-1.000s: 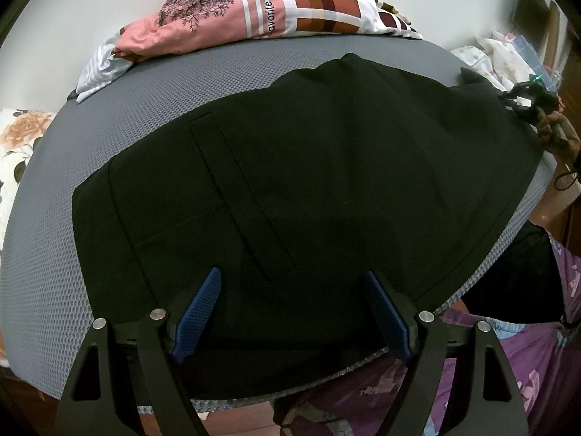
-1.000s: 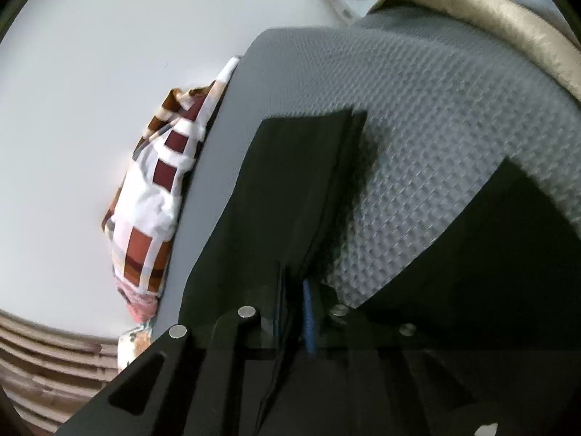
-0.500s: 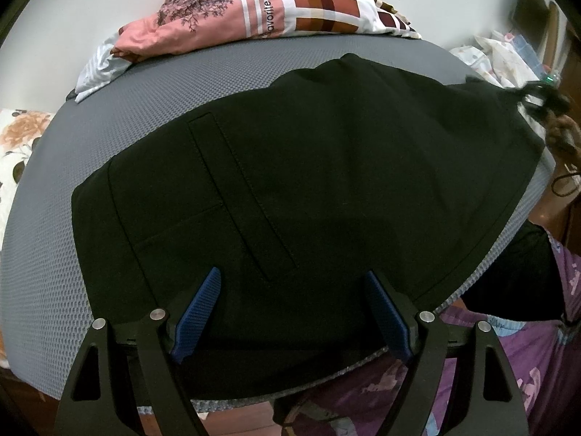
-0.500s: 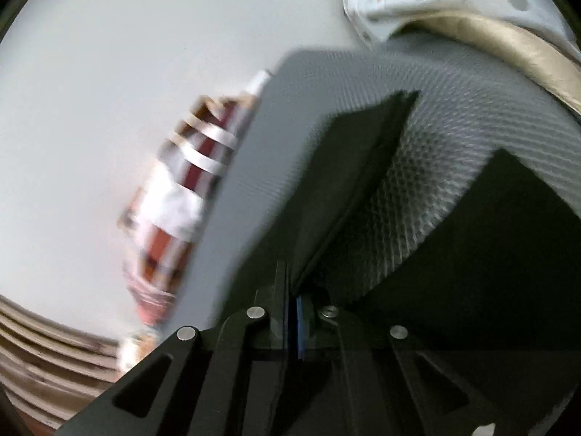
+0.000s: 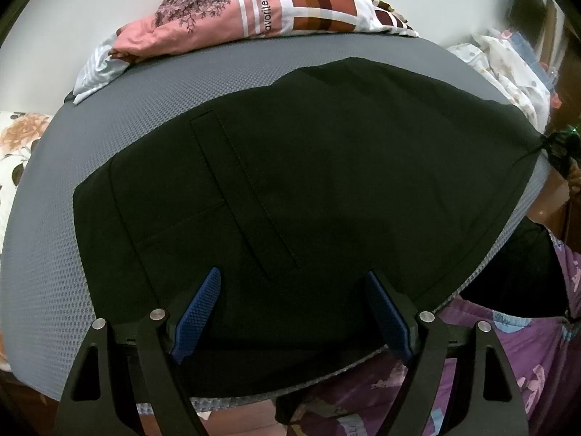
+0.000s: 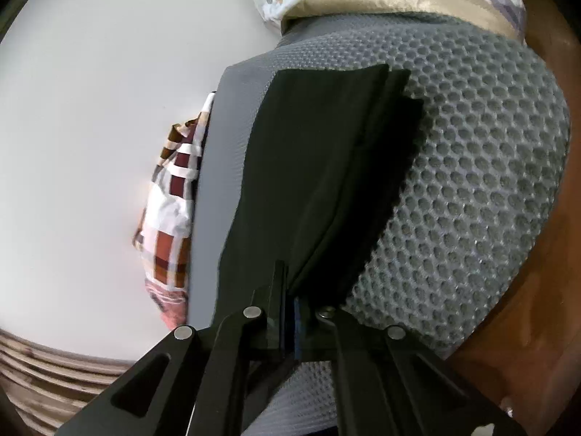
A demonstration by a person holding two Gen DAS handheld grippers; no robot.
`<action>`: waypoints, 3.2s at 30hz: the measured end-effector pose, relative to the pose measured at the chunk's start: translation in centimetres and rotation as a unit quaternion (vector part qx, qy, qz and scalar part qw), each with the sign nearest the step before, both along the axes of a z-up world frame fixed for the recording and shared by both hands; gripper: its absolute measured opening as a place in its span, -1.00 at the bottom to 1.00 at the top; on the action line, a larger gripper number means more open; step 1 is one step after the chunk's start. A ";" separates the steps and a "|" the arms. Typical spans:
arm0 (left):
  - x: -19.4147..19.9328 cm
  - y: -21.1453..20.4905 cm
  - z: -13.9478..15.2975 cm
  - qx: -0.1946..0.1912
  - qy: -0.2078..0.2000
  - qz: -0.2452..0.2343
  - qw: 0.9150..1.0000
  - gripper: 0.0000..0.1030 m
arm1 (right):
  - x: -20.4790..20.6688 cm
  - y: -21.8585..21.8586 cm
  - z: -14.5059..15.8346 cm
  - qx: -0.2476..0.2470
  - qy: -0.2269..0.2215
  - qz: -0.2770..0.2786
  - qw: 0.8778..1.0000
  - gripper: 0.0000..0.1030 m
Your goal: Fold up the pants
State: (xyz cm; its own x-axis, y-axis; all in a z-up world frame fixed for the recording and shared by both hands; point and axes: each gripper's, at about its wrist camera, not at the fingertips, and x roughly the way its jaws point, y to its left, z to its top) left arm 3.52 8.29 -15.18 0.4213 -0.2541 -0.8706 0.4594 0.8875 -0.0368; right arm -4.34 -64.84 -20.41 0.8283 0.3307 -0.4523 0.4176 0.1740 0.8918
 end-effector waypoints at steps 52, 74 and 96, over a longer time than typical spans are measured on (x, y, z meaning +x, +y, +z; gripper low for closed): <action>-0.8 2.5 0.0 -0.025 -0.015 -0.028 0.999 0.59 | 9.0 27.2 3.2 0.022 -0.068 0.309 0.948 -0.03; -0.8 4.6 0.6 -0.026 -0.019 -0.022 0.999 0.59 | 7.3 28.3 2.5 0.004 -0.033 0.364 0.931 -0.82; 0.7 5.1 2.3 -0.108 0.073 0.045 0.990 0.59 | 9.1 33.5 3.6 0.026 -0.028 0.376 0.926 -0.89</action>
